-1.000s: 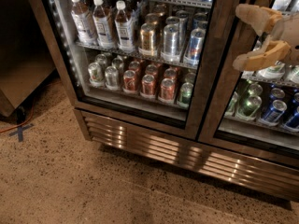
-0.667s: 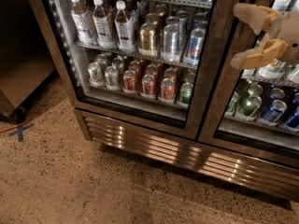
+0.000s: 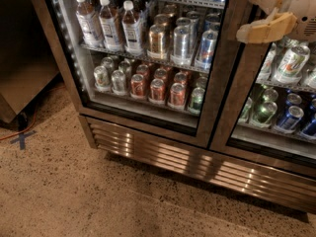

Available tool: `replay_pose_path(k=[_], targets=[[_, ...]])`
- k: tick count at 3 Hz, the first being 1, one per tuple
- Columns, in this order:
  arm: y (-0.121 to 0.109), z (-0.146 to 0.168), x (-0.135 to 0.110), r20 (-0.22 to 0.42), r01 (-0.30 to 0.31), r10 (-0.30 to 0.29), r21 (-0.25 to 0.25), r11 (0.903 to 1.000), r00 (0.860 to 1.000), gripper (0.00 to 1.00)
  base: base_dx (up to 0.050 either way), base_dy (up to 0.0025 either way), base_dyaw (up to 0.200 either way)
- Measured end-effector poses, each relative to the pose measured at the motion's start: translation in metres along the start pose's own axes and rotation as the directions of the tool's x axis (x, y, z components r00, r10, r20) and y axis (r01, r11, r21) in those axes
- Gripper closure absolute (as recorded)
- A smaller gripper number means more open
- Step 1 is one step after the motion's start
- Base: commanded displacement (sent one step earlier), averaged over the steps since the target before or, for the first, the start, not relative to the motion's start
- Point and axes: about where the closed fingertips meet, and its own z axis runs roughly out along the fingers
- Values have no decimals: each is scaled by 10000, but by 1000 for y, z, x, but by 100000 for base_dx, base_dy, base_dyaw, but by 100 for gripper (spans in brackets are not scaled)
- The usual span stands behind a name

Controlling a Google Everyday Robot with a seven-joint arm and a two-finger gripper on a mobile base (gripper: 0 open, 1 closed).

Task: Open left fridge door

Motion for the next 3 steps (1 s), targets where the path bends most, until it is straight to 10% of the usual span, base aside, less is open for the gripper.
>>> replay_pose_path(k=[2,3], targets=[[0,0,0,0,0,0,0,10000,10000,0,0,0,18700],[0,0,0,0,0,0,0,10000,10000,0,0,0,0]])
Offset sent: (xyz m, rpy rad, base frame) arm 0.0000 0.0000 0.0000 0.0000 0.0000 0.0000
